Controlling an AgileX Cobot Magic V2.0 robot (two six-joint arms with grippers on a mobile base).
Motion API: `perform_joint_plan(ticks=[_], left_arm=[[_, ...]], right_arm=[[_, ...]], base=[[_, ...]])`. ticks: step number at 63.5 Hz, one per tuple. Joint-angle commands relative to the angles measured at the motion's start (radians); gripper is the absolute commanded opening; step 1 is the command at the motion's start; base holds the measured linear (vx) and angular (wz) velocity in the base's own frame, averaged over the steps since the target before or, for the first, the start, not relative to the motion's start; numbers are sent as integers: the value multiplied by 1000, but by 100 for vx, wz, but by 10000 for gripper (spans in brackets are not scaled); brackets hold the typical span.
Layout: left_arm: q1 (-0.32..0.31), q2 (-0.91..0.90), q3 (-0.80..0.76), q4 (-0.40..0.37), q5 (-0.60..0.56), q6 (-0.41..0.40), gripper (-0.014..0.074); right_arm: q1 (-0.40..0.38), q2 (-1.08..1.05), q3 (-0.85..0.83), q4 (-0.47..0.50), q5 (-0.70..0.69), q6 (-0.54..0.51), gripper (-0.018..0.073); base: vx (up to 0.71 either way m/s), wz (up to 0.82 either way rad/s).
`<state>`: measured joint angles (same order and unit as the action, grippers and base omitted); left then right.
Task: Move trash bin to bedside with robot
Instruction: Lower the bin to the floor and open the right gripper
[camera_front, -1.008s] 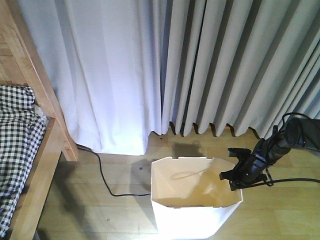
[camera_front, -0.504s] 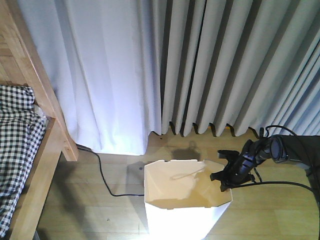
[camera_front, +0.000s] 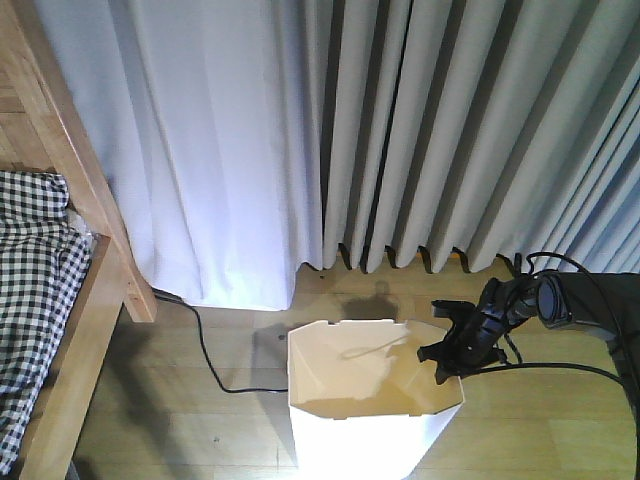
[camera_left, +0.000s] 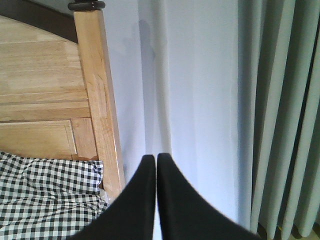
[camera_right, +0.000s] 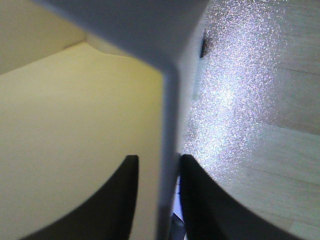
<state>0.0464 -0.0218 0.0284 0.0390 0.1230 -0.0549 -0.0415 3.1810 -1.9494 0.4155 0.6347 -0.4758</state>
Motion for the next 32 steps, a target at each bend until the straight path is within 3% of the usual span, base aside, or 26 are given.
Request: perform_joint_plan(ticks=[1, 10, 21, 32], left_arm=[[0, -5, -21, -5, -72, -4, -6], [0, -5, -21, -5, -72, -4, -6], [0, -5, -21, -5, -72, -4, -6], [0, -5, -21, -5, -72, -4, -6]], right_arm=[[8, -41, -5, -31, 48, 12, 351], [8, -41, -5, -40, 52, 22, 452], [8, -46, -6, -46, 107, 19, 459], [7, -107, -2, -46, 76, 27, 459]], base=[[0, 0], [0, 0], [0, 0], [0, 0]])
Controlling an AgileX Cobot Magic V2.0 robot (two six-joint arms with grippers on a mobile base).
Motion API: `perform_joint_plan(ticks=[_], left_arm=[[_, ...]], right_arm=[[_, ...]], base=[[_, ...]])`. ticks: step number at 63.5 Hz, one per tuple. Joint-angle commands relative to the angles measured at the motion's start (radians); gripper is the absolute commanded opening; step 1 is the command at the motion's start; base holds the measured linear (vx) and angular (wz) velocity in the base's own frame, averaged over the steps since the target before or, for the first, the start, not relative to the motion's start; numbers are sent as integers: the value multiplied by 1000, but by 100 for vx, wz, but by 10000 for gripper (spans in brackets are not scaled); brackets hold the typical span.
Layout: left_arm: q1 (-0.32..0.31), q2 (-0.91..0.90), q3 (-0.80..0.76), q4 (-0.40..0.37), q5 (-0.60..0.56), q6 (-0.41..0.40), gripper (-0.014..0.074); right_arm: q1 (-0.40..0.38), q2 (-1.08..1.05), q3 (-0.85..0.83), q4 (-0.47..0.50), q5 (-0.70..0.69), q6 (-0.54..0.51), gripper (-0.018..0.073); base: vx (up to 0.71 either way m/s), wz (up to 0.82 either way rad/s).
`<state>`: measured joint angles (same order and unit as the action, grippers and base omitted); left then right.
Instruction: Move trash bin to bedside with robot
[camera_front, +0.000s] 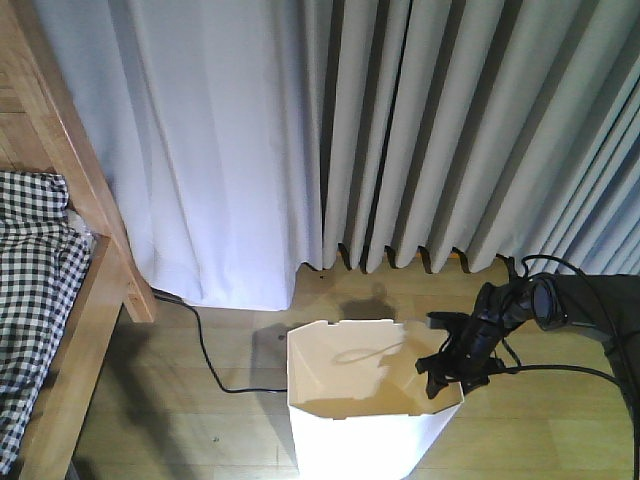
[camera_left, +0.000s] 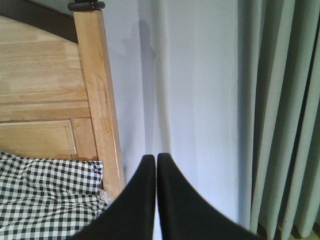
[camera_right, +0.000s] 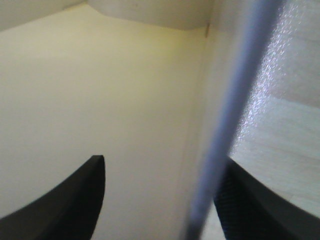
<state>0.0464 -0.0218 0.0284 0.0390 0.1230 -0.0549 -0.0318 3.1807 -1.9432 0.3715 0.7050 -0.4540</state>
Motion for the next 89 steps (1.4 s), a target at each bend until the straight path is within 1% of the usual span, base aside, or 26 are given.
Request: perform_joint_plan(ticks=[1, 12, 17, 22, 26, 34, 43, 49, 56, 67, 76, 89], left_arm=[[0, -5, -21, -5, -72, -4, -6], [0, -5, -21, -5, -72, -4, -6], [0, -5, -21, -5, -72, -4, -6], [0, -5, -21, -5, -72, -4, -6], [0, -5, -21, -5, -72, -4, -6], [0, -5, -21, -5, -72, -4, -6], [0, -5, -21, -5, -72, -4, -6], [0, -5, -21, -5, -72, -4, -6], [0, -5, -21, -5, -72, -4, -6], [0, -5, -21, -5, -72, -4, -6], [0, -5, -21, -5, -72, -4, -6], [0, -5, -21, -5, -72, -4, -6]], right_arm=[[-2, -112, -8, -2, 6, 6, 459], [-2, -207, -4, -3, 17, 39, 459], [-2, -259, 55, -7, -12, 40, 459], [-2, -336, 179, -2, -120, 59, 459], [-2, -411, 307, 2, -229, 54, 459], [-2, -579, 555, 2, -402, -15, 459], [-2, -788, 763, -2, -501, -74, 459], [-2, -930, 855, -2, -534, -102, 459], [-2, -1092, 938, -1, -533, -126, 459], [-2, -1368, 1040, -2, -507, -129, 459], [-2, -1594, 1071, -5, -419, -130, 459], [-2, -1916, 1074, 10, -287, -126, 459]], base=[[0, -1], [0, -1], [0, 0], [0, 0], [0, 0], [0, 0], [0, 0], [0, 0], [0, 0], [0, 0], [0, 0], [0, 0]])
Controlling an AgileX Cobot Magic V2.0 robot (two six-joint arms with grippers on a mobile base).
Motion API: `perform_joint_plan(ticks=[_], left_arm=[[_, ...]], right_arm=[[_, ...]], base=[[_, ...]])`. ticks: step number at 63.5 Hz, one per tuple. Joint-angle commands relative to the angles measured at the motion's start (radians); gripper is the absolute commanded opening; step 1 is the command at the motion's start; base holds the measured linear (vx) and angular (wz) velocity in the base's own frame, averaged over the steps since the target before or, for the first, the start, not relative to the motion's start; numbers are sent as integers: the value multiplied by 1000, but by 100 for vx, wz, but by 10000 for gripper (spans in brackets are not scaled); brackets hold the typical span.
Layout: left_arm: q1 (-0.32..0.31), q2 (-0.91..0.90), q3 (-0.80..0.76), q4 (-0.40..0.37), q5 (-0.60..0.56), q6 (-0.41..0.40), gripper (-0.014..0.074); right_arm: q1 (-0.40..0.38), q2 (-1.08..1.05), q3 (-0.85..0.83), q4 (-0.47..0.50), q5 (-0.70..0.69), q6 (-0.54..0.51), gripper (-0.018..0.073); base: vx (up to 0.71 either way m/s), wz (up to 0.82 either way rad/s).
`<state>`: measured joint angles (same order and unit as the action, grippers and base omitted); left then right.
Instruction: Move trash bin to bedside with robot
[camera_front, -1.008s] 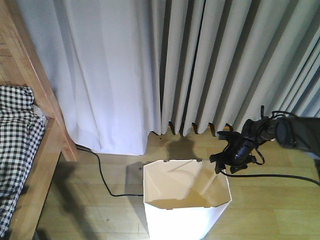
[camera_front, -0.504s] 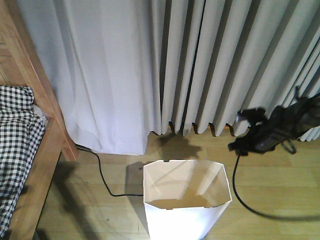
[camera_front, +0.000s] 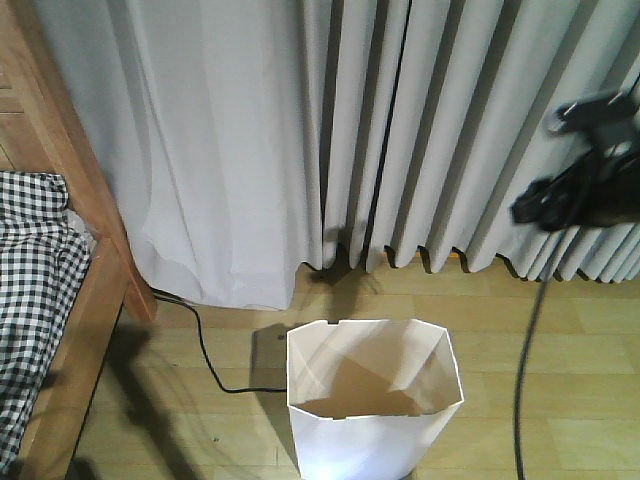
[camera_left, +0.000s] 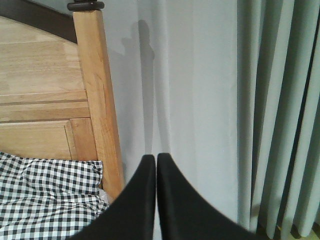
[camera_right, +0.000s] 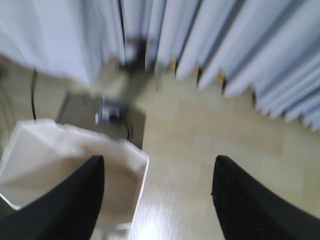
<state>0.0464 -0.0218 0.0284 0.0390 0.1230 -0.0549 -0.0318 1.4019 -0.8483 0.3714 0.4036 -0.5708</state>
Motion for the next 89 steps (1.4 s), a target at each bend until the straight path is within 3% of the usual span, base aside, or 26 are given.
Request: perform_joint_plan(ticks=[1, 18, 37, 50, 66, 72, 83, 89], left_arm=[[0, -5, -21, -5, -72, -4, -6], [0, -5, -21, -5, -72, -4, -6], [0, -5, -21, -5, -72, -4, -6], [0, -5, -21, -5, -72, -4, -6], [0, -5, -21, -5, -72, -4, -6], [0, -5, -21, -5, -72, -4, -6], [0, -5, -21, -5, -72, -4, -6], [0, -5, -21, -5, -72, -4, -6]], right_arm=[[-2, -163, -21, 10, 25, -9, 459], [-2, -484, -15, 6, 174, 18, 459], [-2, -915, 317, 6, -79, 151, 459], [-2, -1131, 508, 6, -77, 153, 459], [-2, -1163, 607, -1, -119, 151, 445], [-2, -1163, 607, 1, -164, 151, 358], [-2, -1163, 607, 11, -207, 153, -18], [-2, -1163, 607, 10, -205, 155, -12]], base=[[0, 0], [0, 0], [0, 0], [0, 0], [0, 0], [0, 0], [0, 0], [0, 0]])
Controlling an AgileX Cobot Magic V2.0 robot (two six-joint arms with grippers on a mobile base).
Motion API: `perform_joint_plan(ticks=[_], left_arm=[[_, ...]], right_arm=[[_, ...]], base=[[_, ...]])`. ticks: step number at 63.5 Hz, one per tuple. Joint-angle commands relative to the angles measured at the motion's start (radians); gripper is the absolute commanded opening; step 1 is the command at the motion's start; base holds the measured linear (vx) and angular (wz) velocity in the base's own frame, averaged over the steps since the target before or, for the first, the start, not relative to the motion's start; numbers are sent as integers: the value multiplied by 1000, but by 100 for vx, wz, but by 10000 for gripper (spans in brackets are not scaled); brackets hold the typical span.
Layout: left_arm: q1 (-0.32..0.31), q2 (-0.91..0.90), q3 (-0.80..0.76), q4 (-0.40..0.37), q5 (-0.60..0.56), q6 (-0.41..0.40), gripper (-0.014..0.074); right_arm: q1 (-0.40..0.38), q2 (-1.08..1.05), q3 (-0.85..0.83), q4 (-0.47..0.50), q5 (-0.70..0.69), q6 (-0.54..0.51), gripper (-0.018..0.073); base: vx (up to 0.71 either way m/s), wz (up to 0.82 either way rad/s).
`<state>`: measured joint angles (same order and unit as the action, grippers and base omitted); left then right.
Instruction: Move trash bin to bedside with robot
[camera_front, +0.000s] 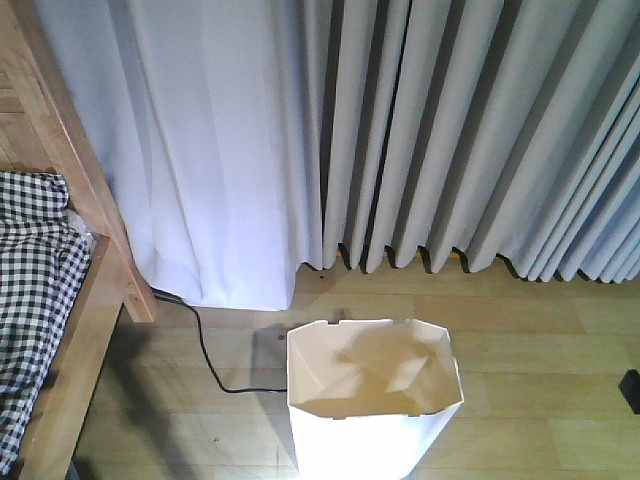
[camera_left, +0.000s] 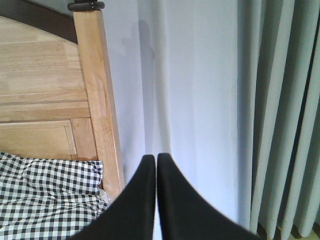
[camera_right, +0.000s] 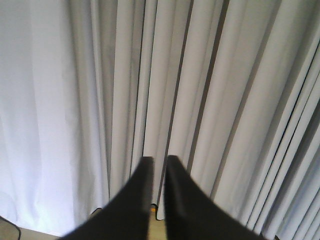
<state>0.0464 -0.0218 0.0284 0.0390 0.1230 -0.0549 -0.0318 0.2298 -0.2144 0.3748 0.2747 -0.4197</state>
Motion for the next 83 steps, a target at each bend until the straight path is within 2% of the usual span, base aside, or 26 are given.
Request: perform_joint_plan(ticks=[1, 32, 39, 46, 52, 60, 70, 73, 83], left_arm=[[0, -5, -21, -5, -72, -4, -6], [0, -5, -21, -5, -72, -4, -6], [0, -5, -21, -5, -72, -4, -6], [0, -5, -21, -5, -72, -4, -6], [0, -5, -21, -5, -72, -4, -6], [0, -5, -21, -5, -72, -4, -6], [0, -5, -21, -5, -72, -4, -6], [0, -5, -21, -5, -72, -4, -6], [0, -5, -21, -5, -72, -4, -6]], right_arm=[[-2, 10, -27, 6, -76, 4, -11], [-2, 10, -27, 4, -80, 4, -9], [-2, 10, -27, -53, -99, 2, -9], [-2, 2, -7, -154, -109, 71, -9], [-2, -26, 41, -285, -147, 206, -9], [-2, -109, 148, -398, -275, 354, -9], [-2, -239, 266, -409, -327, 387, -9], [-1, -257, 263, -406, -287, 401, -9], [41, -255, 263, -419, -275, 409, -9]], base=[[0, 0], [0, 0], [0, 0], [0, 0], [0, 0], [0, 0], [0, 0], [0, 0], [0, 0]])
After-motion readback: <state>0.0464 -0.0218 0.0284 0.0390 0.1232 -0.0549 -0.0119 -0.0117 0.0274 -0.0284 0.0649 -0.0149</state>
